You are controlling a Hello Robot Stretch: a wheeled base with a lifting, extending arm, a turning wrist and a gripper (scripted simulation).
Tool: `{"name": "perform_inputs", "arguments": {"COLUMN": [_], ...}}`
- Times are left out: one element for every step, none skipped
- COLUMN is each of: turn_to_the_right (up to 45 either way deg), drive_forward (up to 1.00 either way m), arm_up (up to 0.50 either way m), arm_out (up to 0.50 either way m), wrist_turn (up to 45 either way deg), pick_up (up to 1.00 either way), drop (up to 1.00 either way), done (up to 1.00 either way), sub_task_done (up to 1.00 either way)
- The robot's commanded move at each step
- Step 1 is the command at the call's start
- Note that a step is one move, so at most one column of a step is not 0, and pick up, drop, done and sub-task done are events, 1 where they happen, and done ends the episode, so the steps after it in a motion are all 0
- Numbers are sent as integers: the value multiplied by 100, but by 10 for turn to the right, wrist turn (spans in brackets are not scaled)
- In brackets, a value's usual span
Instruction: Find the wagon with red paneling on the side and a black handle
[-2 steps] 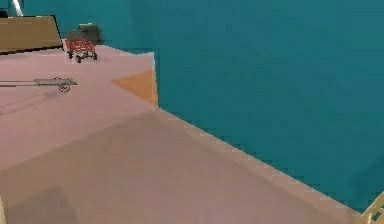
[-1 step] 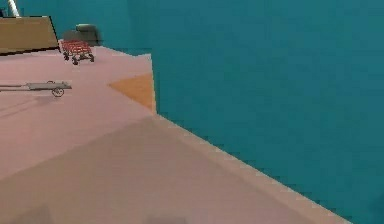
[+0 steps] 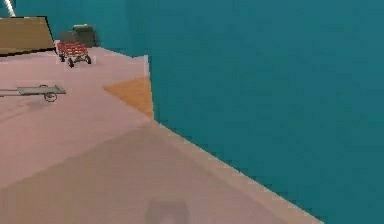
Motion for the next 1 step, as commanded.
{"name": "perform_inputs", "arguments": {"turn_to_the_right": [420], "drive_forward": [0], "arm_up": [0], "arm_out": [0], "wrist_turn": [0], "pick_up": [0], "drop": [0], "done": [0], "sub_task_done": [0]}}
